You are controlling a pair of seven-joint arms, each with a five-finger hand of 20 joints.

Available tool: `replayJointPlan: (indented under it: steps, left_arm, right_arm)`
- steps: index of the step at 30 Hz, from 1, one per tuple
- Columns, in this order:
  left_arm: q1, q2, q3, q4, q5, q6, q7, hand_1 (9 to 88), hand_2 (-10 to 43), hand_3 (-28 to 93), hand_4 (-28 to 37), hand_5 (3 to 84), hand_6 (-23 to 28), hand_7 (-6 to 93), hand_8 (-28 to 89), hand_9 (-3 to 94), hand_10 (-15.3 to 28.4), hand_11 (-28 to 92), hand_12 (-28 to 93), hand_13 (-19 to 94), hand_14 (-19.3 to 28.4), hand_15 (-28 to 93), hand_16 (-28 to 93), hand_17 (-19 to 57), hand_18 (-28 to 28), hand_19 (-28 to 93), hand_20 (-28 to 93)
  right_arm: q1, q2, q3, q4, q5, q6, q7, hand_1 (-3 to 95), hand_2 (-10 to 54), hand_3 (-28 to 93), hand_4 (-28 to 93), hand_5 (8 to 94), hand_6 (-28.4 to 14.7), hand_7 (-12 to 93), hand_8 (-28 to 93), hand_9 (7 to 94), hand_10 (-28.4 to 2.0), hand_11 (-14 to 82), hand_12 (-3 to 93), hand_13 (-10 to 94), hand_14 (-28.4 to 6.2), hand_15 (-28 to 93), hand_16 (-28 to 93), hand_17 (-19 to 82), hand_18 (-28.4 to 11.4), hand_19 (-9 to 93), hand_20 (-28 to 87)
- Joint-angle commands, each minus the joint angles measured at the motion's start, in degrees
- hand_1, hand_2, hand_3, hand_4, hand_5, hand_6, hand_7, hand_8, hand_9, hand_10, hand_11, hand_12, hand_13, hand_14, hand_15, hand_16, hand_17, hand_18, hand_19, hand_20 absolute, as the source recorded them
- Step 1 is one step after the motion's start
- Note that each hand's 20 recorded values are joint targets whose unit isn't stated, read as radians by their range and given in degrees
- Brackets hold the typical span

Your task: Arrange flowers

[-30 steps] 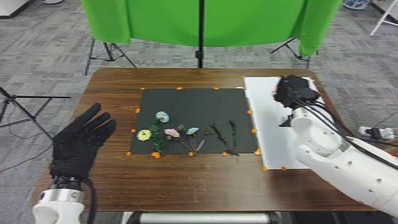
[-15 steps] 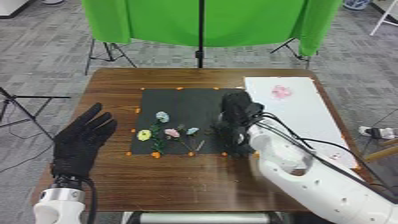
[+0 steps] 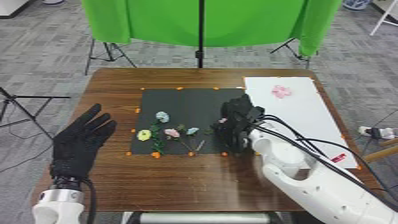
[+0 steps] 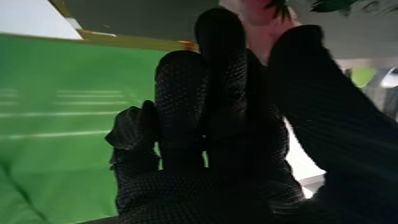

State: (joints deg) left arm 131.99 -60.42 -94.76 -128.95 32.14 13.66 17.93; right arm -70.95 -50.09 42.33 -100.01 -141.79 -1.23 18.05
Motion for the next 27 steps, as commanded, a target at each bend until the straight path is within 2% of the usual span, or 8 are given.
replayJointPlan:
  steps: [1, 4, 9, 13, 16, 18, 23, 27]
  left_arm:
    - [1.04, -0.07, 0.03, -0.02, -0.17, -0.33, 0.14, 25.7, 5.8, 81, -20.3, 41.4, 11.5, 14.0, -9, 37.4, 21.1, 27, 11, 27, 28.3, 54, -9, -7.8, 26.4, 59, 11]
    - [1.19, -0.22, -0.04, -0.08, -0.13, -0.24, 0.11, 25.8, 5.8, 81, -20.3, 41.4, 11.5, 14.0, -10, 37.4, 21.1, 27, 11, 27, 28.3, 54, -9, -7.8, 26.4, 59, 11]
    - [1.05, -0.06, 0.32, 0.0, -0.25, -0.11, 0.27, 25.9, 5.9, 81, -20.5, 41.4, 11.5, 14.0, -9, 37.4, 21.3, 27, 11, 27, 28.3, 54, -9, -7.8, 26.4, 59, 11]
    - [0.94, 0.18, 0.64, 0.07, -0.32, -0.05, 0.45, 25.7, 5.7, 81, -20.3, 41.4, 11.5, 13.9, -9, 37.4, 21.3, 27, 11, 27, 28.3, 54, -9, -7.8, 26.4, 59, 11]
    - [0.88, 0.79, 1.14, 0.05, -0.5, 0.08, 1.1, 25.8, 5.7, 81, -20.5, 41.4, 11.5, 13.9, -9, 37.4, 21.3, 27, 11, 27, 28.3, 54, -9, -7.9, 26.4, 59, 11]
    - [1.05, 1.14, 1.26, 0.03, -0.66, 0.24, 1.59, 25.8, 5.9, 81, -20.6, 41.4, 11.5, 13.9, -9, 37.4, 21.3, 27, 11, 27, 28.3, 54, -9, -7.8, 26.4, 59, 11]
    - [1.51, 1.79, 1.63, -0.03, -1.06, 0.62, 2.57, 25.8, 6.0, 81, -20.5, 41.4, 11.5, 13.9, -9, 37.3, 21.2, 27, 11, 27, 28.3, 54, -9, -7.9, 26.4, 59, 11]
    - [1.26, 1.7, 2.09, 0.0, -1.0, 0.29, 2.45, 25.8, 6.0, 81, -20.4, 41.4, 11.5, 14.0, -9, 37.4, 21.3, 27, 11, 27, 28.3, 54, -9, -7.8, 26.3, 59, 11]
  right_arm:
    - [-3.41, 0.08, 3.0, -4.2, 1.62, -1.55, 0.92, 38.5, -9.5, 81, -28, 62.9, 2.2, 17, -13, 70.1, -9.2, 41.3, 24.1, 54, -11.3, 81, 13, 20, -19.8, 92, 59]
    - [-3.65, 0.99, 5.12, -5.68, 2.52, -1.71, 1.49, 36.2, -9.5, 83, -28, 61.3, 1.8, 17, -13, 66.5, -10.7, 45.5, 19.3, 53, -11.9, 82, 13, 19, -19.9, 92, 60]
    - [-0.19, 3.94, 6.27, -5.23, 5.67, 0.13, 4.51, 34.2, -9.5, 83, -28, 59.0, 0.9, 16, -13, 62.9, -11.6, 44.3, 17.2, 51, -13.1, 81, 12, 18, -20.1, 91, 60]
    - [8.2, 6.85, 2.0, -0.02, 10.37, 2.23, 9.76, 32.9, -9.5, 83, -28, 56.6, 0.2, 16, -13, 58.6, -14.0, 33.2, 13.9, 47, -14.2, 78, 10, 16, -20.6, 89, 61]
    - [14.9, 8.77, -2.79, 4.91, 16.09, 3.97, 13.7, 32.2, -9.5, 83, -28, 53.9, -0.4, 16, -13, 55.9, -15.0, 28.5, 13.7, 44, -14.5, 77, 9, 16, -20.6, 89, 61]
    - [18.04, 8.88, -4.71, 8.24, 18.23, 2.85, 14.94, 32.0, -9.5, 83, -28, 52.5, -0.9, 15, -13, 54.0, -15.4, 26.8, 13.7, 43, -14.7, 76, 8, 15, -20.6, 88, 60]
    - [21.4, 7.16, -7.35, 15.74, 14.94, 2.34, 15.35, 31.4, -9.5, 83, -28, 49.9, -0.5, 15, -13, 50.5, -16.1, 22.4, 13.5, 41, -15.2, 75, 7, 15, -20.7, 88, 60]
    - [21.77, 5.48, -8.3, 18.6, 15.36, -0.01, 17.74, 31.2, -9.5, 83, -28, 49.8, -0.2, 15, -13, 49.7, -15.8, 21.2, 13.7, 41, -15.2, 75, 6, 15, -20.9, 88, 60]
